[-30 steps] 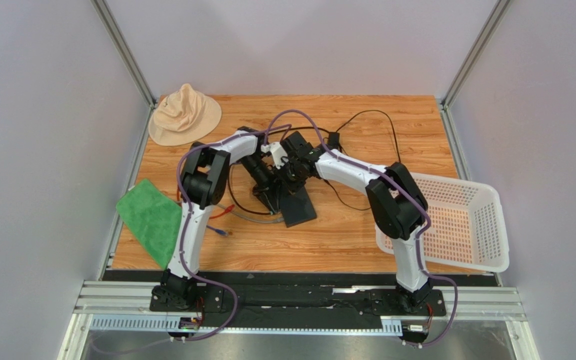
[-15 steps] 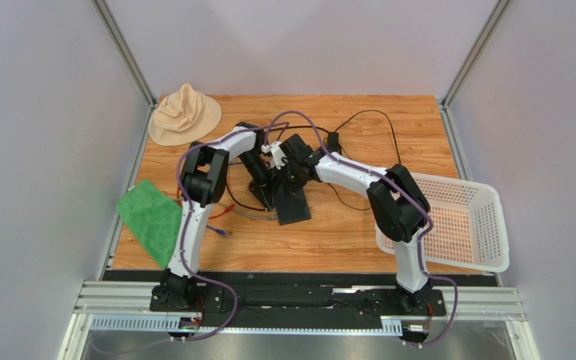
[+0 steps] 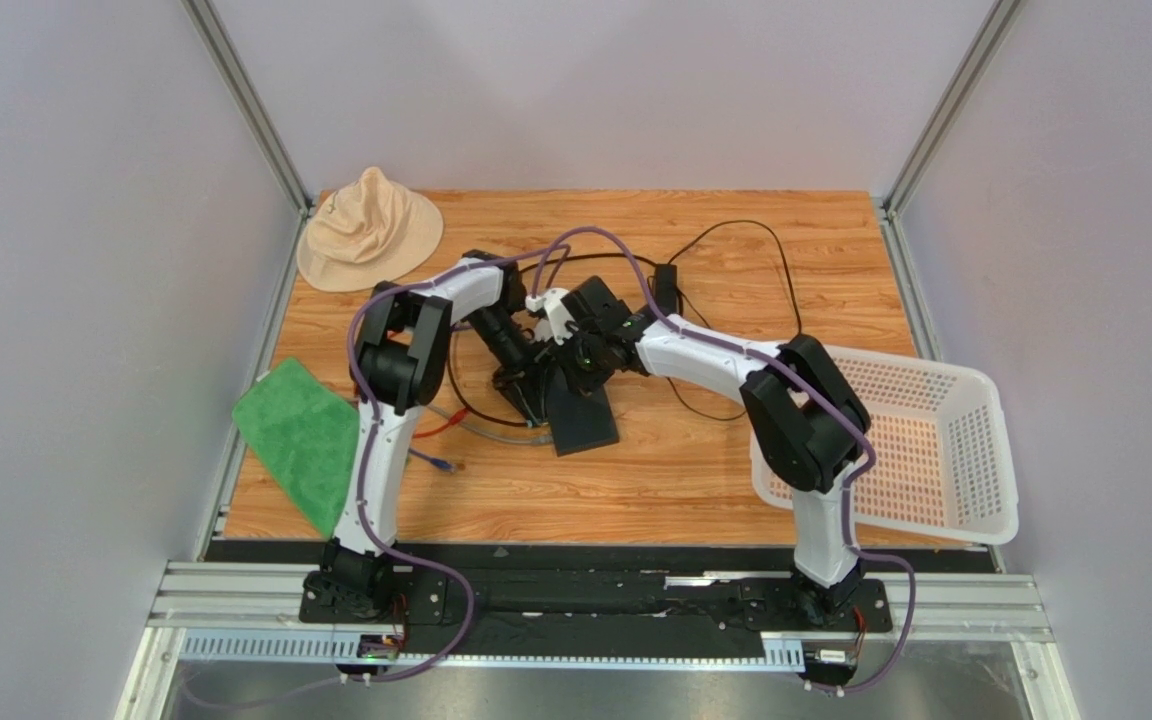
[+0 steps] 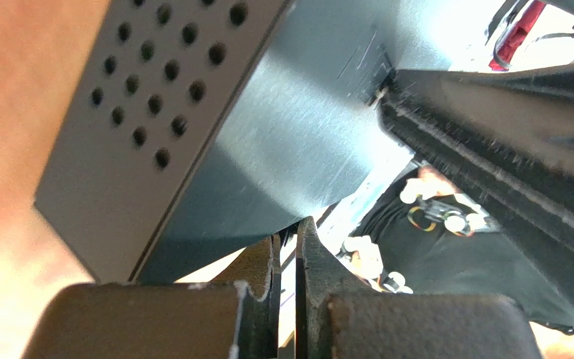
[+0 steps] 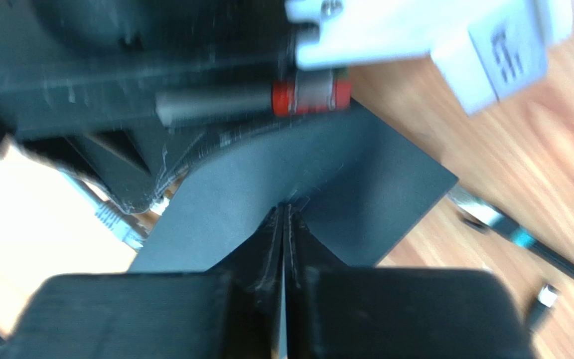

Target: Pull the plug from the switch port

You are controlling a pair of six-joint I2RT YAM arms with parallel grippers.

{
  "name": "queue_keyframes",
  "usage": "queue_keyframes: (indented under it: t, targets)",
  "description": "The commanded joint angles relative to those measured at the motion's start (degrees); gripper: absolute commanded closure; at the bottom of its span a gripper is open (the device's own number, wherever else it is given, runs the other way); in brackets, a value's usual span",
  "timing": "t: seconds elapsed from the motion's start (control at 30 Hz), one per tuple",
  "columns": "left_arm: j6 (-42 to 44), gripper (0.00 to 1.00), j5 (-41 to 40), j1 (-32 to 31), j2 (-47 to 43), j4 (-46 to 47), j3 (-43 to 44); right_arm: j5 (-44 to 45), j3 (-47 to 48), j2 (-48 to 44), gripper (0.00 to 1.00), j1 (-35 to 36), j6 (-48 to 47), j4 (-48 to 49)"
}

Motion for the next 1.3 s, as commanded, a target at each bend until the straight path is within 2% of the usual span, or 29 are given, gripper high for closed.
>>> queue_keyframes:
  t: [0.0,0.1,0.2,0.33,0.5,0.6,0.7,0.8,0.9,0.93,0.97,1.0,1.07,1.13,1.2,1.23,1.27]
  targets:
    - [-1.09,1.0,-1.94,0.54,5.27,-1.21,8.42,3.52,-10.89,-4.7,0.71,-2.2,-0.47,-7.41]
    - [-1.09,1.0,-2.04,0.46,5.9,-1.13,8.09,5.54,-11.27,-9.01,0.48,-2.99,0.75,-9.14]
    - [-1.26,1.0,-0.98,0.46,6.25,-0.78,6.77,3.26,-10.65,-10.78,0.39,-4.48,2.78,-11.25]
    - [-1.71,1.0,0.08,0.02,5.81,-0.08,5.45,-0.43,-6.09,-7.38,0.37,-7.21,7.34,-13.88]
    - [-1.97,1.0,1.3,-0.95,5.63,0.45,5.36,-6.84,1.29,-0.86,0.39,-8.97,9.11,-15.82]
    - [-1.88,1.0,1.83,-1.65,5.72,0.63,5.19,-13.87,3.58,1.25,0.41,-9.58,9.55,-15.3]
    - [-2.32,1.0,2.01,-2.44,5.81,0.98,5.45,-16.78,4.63,3.35,0.41,-9.59,9.37,-15.2]
    - [-2.67,1.0,2.19,-3.15,5.99,1.15,6.15,-16.0,6.22,6.87,0.44,-9.67,9.64,-16.79]
    - [-2.93,1.0,-0.26,-3.32,5.73,0.02,6.41,-8.36,4.21,8.98,0.51,-9.76,12.44,-16.09]
    - [-2.85,1.0,-2.8,-3.32,5.2,-0.51,6.07,-7.74,3.42,9.6,0.52,-9.85,12.45,-16.61]
    - [-2.85,1.0,-9.44,-3.15,4.5,-0.51,5.19,-5.73,3.06,10.04,0.54,-9.76,12.71,-17.57]
    - [-3.63,1.0,-12.72,-2.97,2.14,0.18,1.88,-5.62,2.54,10.65,0.58,-10.37,12.8,-17.67]
    - [-4.51,1.0,-16.35,-1.92,0.28,1.94,-0.26,-5.8,1.57,11.45,0.6,-10.9,12.89,-18.11]
    - [-4.88,1.0,-16.36,-2.44,0.88,1.51,4.02,-6.15,0.87,12.59,0.63,-11.78,12.8,-18.11]
    - [-3.12,1.0,-20.57,-3.76,1.85,0.19,10.24,-5.98,-0.1,12.86,0.65,-12.22,12.71,-18.11]
    - [-2.42,1.0,-19.27,-3.59,1.77,0.1,10.72,-6.15,-0.28,12.68,0.65,-12.48,12.71,-17.93]
    - [-2.15,1.0,-12.39,-3.41,1.77,-0.68,10.2,-6.41,-0.28,12.42,0.67,-12.83,12.54,-17.76]
